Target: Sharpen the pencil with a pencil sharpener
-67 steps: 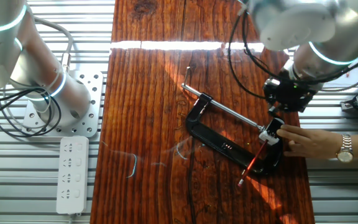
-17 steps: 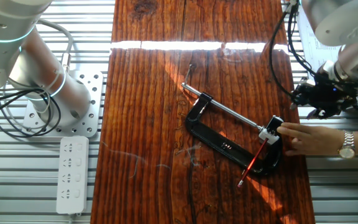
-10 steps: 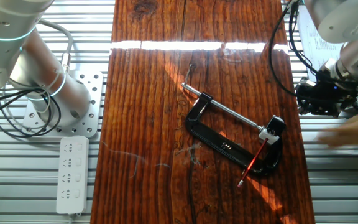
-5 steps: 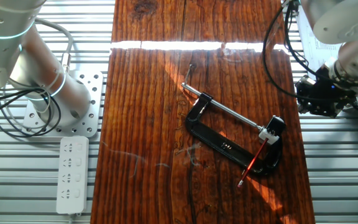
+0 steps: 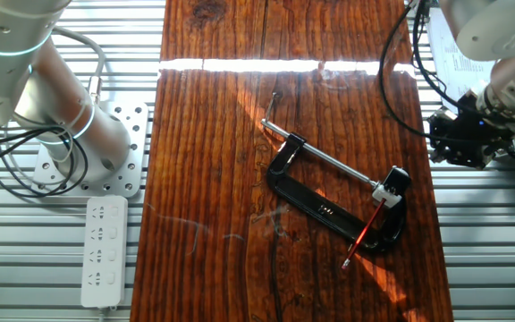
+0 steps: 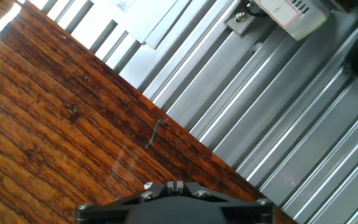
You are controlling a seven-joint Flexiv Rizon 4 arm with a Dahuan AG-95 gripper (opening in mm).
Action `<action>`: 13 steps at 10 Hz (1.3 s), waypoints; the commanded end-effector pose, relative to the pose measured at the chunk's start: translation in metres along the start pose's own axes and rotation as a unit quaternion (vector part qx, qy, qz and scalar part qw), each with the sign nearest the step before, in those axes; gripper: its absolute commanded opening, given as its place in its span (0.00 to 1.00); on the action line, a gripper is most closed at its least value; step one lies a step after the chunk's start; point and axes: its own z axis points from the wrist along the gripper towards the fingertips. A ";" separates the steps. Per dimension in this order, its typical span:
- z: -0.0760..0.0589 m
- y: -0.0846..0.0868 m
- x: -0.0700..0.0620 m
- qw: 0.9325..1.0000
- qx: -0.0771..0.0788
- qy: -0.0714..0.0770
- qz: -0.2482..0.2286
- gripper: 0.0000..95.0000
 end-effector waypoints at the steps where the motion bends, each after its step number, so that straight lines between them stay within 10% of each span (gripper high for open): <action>1: -0.001 0.001 -0.001 0.997 0.001 0.001 0.080 0.00; 5: -0.004 0.000 0.001 0.957 0.035 0.003 0.287 0.00; 7: -0.006 0.001 0.007 0.927 0.038 -0.017 0.372 0.00; 10: -0.019 0.012 0.027 0.912 0.037 -0.024 0.409 0.00; 13: -0.023 0.037 0.061 0.915 0.044 -0.035 0.399 0.00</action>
